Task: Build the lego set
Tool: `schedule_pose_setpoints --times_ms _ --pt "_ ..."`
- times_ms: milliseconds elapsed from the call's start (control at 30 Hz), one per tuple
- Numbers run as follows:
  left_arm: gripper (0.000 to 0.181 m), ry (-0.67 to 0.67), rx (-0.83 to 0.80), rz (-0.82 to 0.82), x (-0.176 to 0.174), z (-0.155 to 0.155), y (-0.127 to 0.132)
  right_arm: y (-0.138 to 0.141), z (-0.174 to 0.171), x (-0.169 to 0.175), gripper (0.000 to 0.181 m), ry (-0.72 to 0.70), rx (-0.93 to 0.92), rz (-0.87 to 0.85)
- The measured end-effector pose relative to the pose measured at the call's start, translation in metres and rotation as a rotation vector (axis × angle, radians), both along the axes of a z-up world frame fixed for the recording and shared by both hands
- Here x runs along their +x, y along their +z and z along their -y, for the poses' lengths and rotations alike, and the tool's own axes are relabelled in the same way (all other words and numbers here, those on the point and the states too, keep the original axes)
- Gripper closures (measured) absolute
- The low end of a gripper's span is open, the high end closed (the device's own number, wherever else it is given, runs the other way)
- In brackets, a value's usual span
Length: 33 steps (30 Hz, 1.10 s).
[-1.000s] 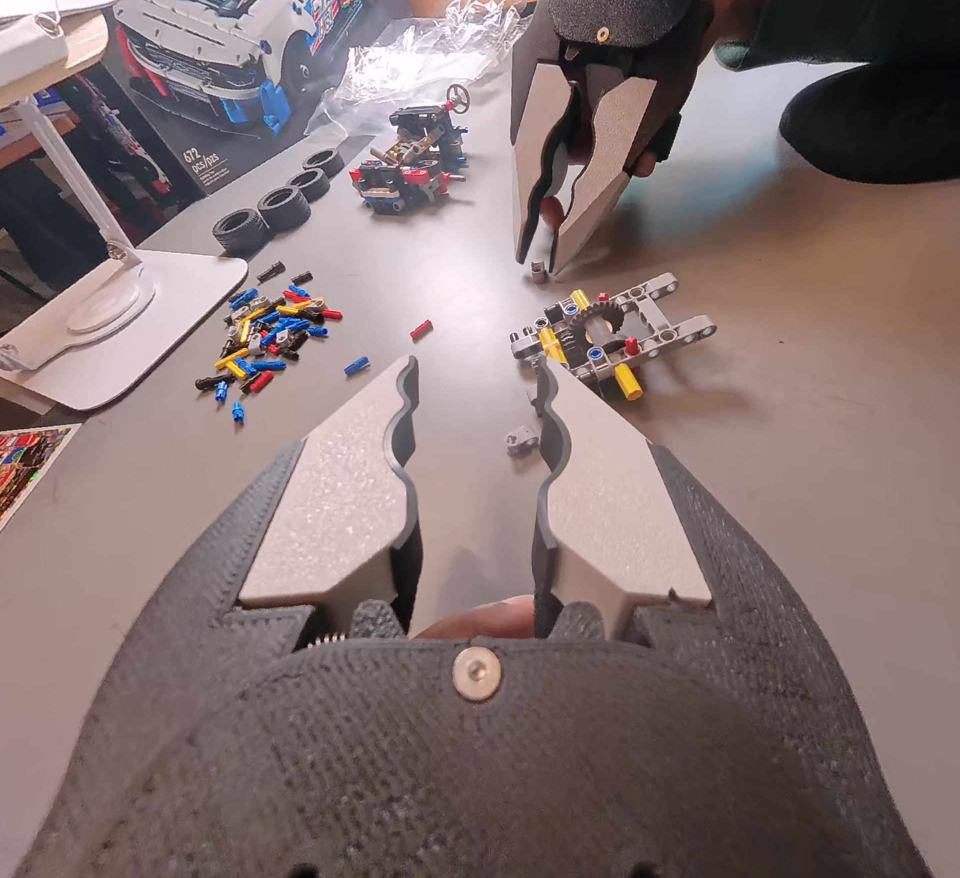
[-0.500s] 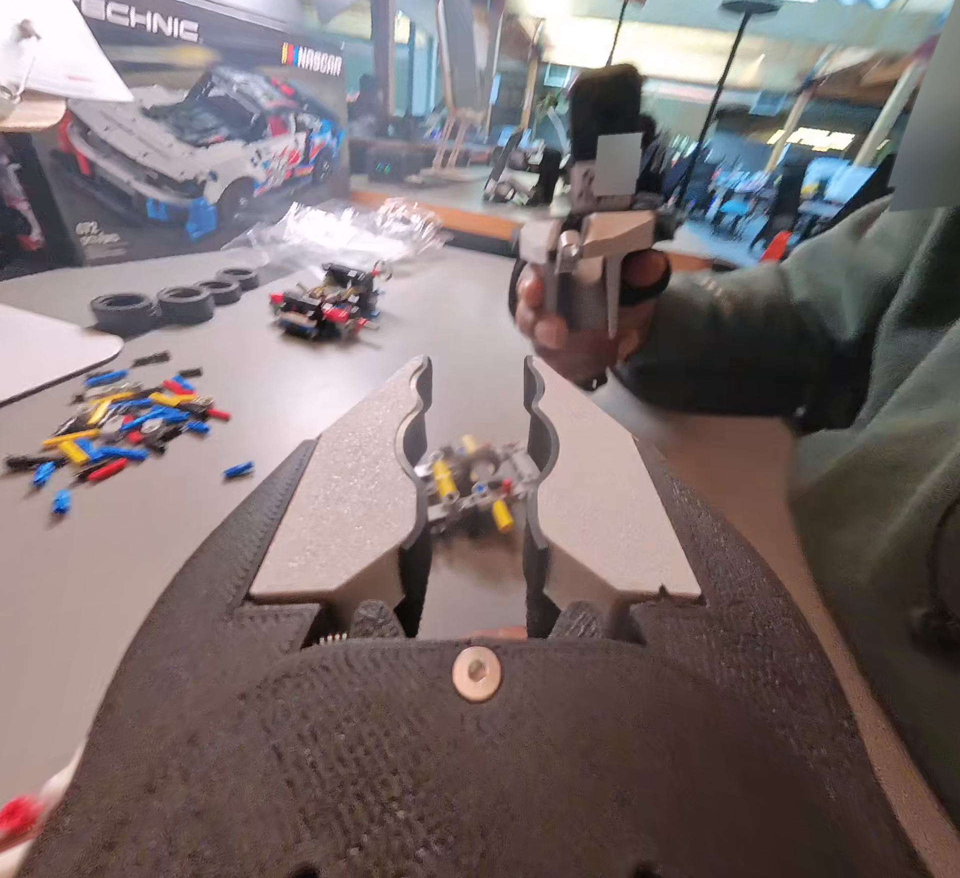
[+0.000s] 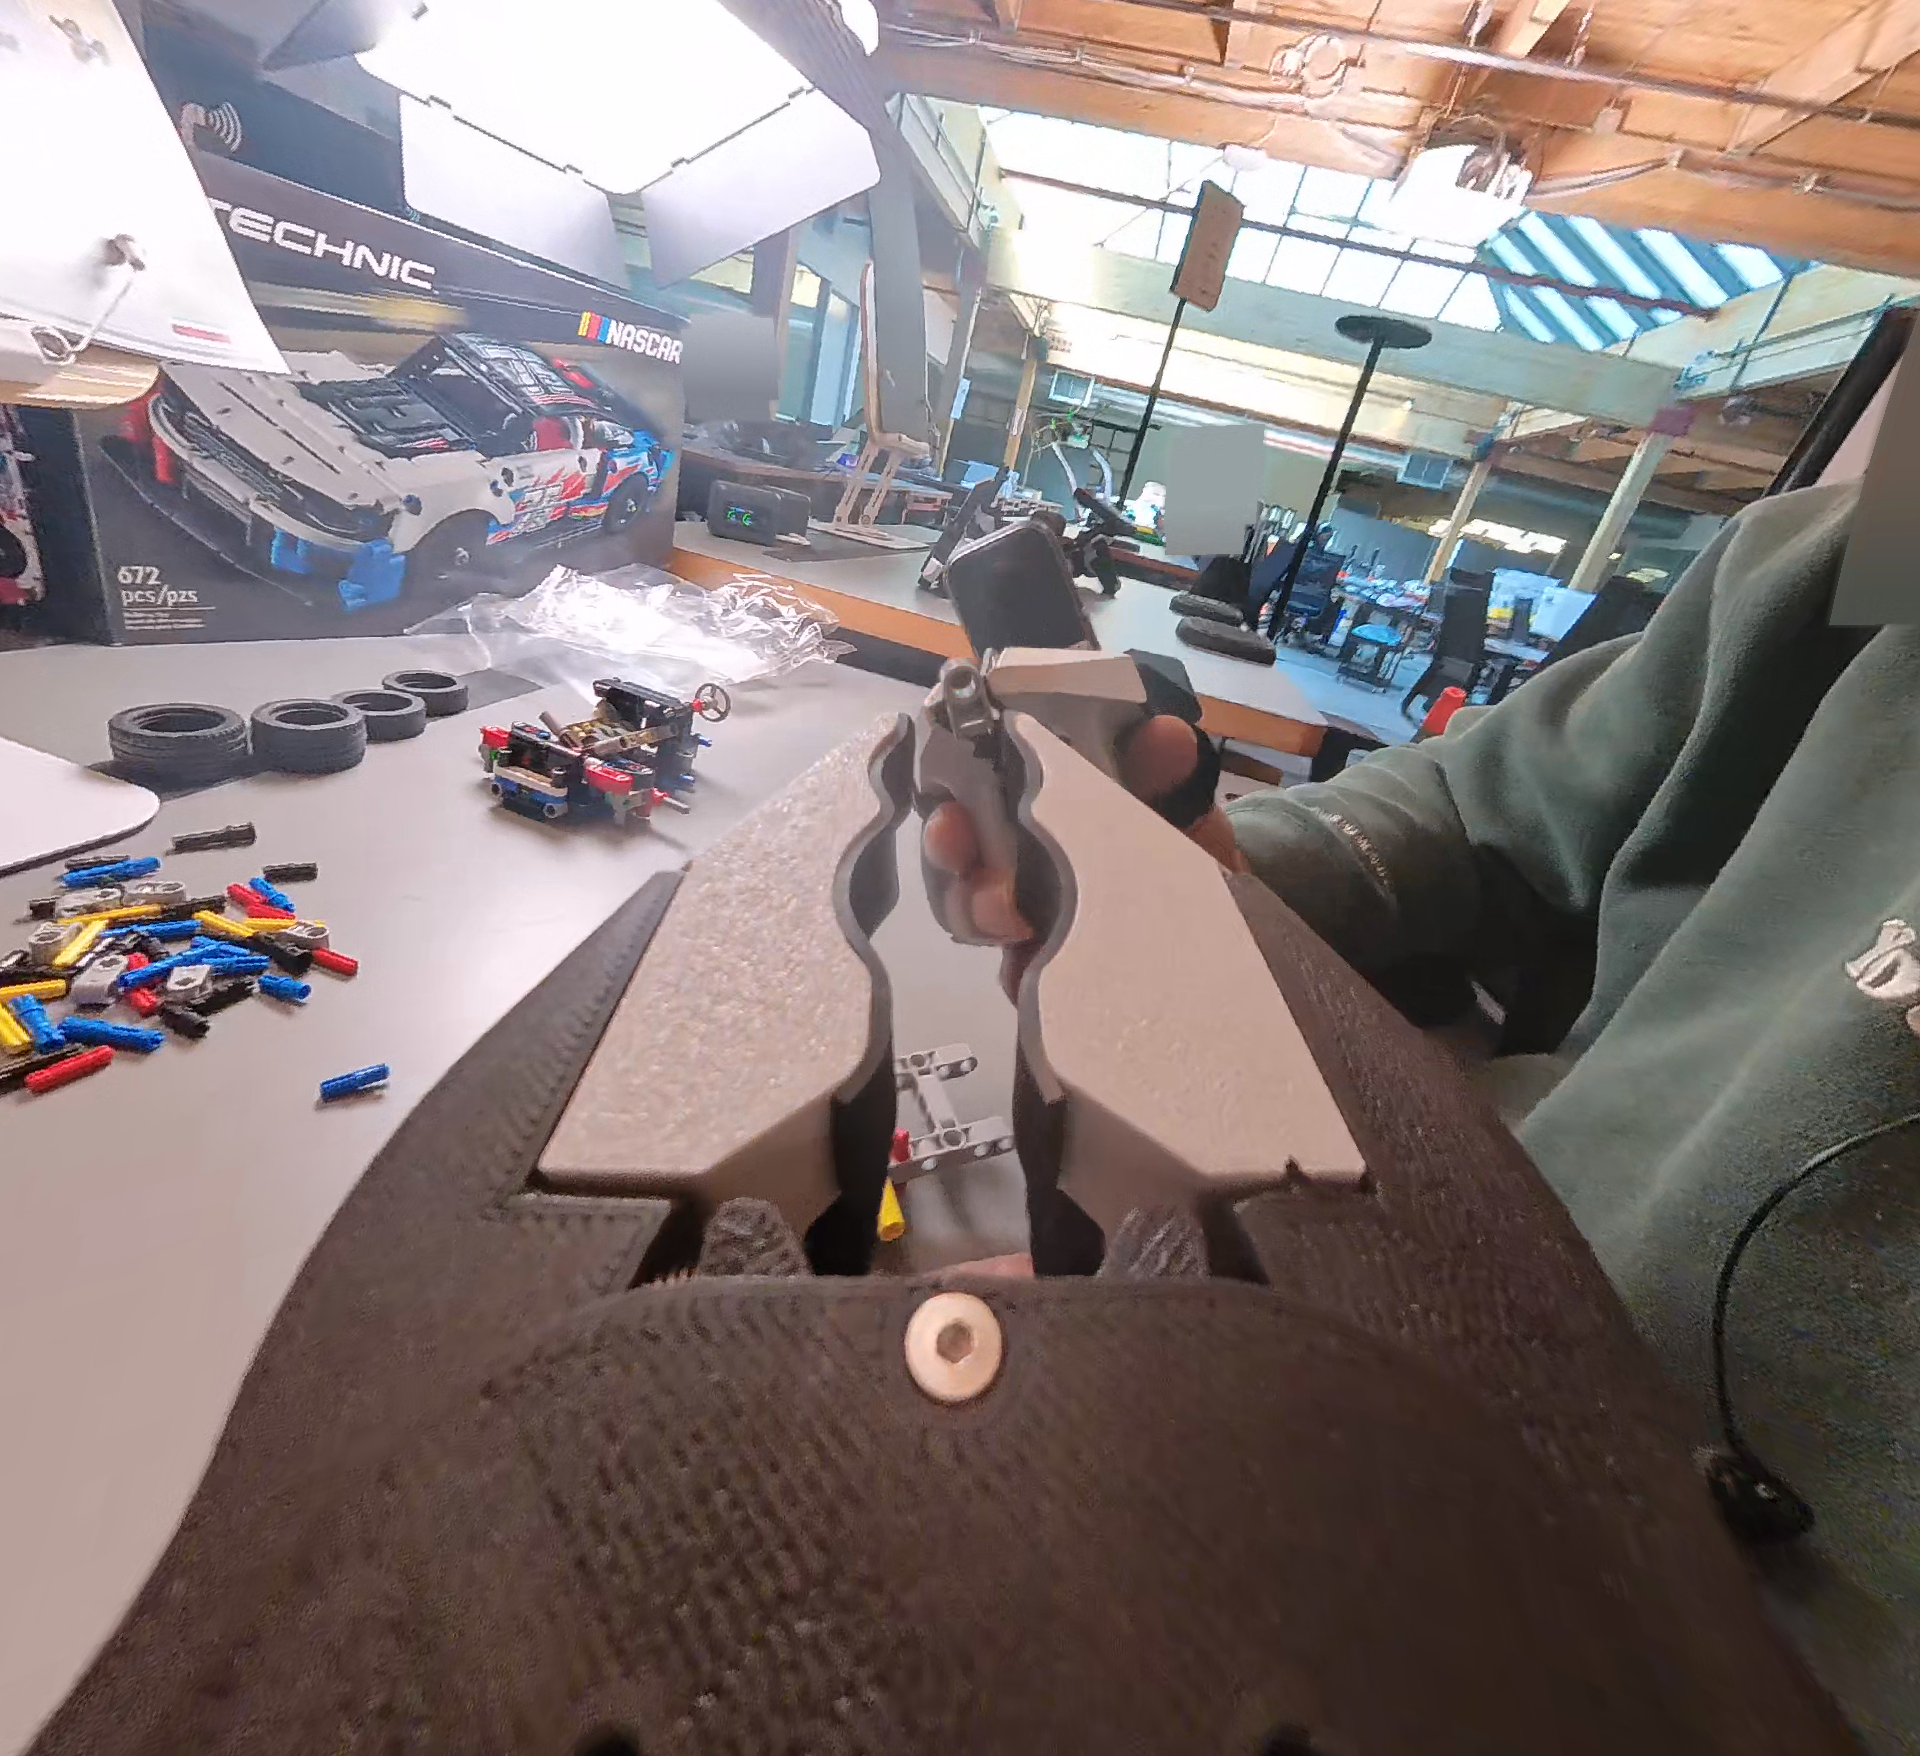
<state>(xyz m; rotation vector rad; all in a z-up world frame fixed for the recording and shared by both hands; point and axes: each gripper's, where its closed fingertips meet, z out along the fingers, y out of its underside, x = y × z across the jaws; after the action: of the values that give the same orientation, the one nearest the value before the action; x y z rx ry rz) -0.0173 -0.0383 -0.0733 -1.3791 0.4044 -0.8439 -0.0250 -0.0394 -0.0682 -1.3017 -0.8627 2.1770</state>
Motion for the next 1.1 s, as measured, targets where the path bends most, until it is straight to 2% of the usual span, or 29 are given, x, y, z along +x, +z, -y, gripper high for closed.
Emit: schedule_pose_setpoints --times_ms 133,333,567,767,933,1100 --pt "0.176 0.028 0.013 -0.065 0.0 -0.001 -0.005 -0.005 -0.003 -0.001 0.175 -0.024 0.019 0.02" --pt "0.176 0.066 0.005 -0.188 -0.002 -0.005 -0.019 -0.018 -0.006 -0.004 0.174 -0.067 0.16 0.108" --pt "0.176 0.132 0.003 -0.463 -0.003 -0.013 -0.05 -0.044 -0.009 -0.005 0.162 -0.065 0.394 0.305" --pt "0.176 0.173 0.04 -0.632 0.0 -0.015 -0.064 -0.062 -0.013 -0.005 0.171 -0.077 0.477 0.414" --pt "0.175 0.141 0.038 -0.546 0.003 -0.013 -0.06 -0.058 -0.012 -0.002 0.172 -0.058 0.507 0.38" --pt "0.168 -0.04 -0.06 -0.16 0.006 -0.004 -0.038 -0.025 0.002 0.01 0.172 0.014 0.446 0.134"
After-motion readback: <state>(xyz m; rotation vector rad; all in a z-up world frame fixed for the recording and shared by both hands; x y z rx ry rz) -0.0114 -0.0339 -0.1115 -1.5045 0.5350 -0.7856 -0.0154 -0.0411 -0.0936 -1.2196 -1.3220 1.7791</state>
